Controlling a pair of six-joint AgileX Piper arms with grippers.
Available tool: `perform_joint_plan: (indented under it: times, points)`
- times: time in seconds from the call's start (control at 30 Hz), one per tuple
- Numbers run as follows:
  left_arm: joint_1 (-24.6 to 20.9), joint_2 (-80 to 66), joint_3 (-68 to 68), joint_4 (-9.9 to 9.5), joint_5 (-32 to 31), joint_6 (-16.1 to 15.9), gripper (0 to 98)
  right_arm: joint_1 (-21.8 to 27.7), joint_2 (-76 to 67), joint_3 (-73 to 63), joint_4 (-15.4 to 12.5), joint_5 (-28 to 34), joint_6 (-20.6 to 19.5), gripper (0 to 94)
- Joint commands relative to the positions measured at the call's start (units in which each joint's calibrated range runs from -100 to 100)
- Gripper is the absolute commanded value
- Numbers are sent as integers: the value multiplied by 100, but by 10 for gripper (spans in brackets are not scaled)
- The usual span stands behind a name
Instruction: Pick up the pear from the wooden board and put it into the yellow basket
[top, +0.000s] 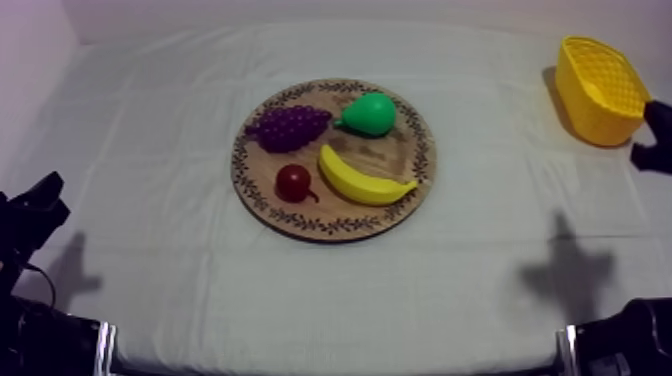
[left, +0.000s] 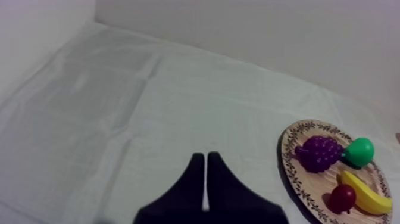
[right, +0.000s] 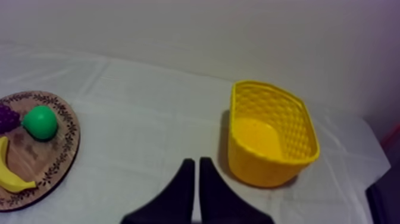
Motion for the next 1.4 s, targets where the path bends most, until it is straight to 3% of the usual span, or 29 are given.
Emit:
perform_joint_plan:
  times: [0.0, 0.33, 0.77, 1.0, 1.37]
  points:
    - [1, 0, 5, 1, -1, 1, 1, -14, 889, -1303, -32, 252, 31, 6]
    - [1, 0, 5, 1, -1, 1, 1, -162, 3079, -3914, -116, 1525, 197, 6]
    - [1, 0, 5, 1, -1, 1, 1, -858, 5495, -5634, -378, 2588, 1210, 4]
    - [1, 0, 5, 1, -1, 1, 1, -1135, 6730, -6774, -393, 3321, 1562, 6]
    - [1, 0, 5, 1, -1, 1, 1, -1359, 7761, -7543, -261, 3895, 1880, 139]
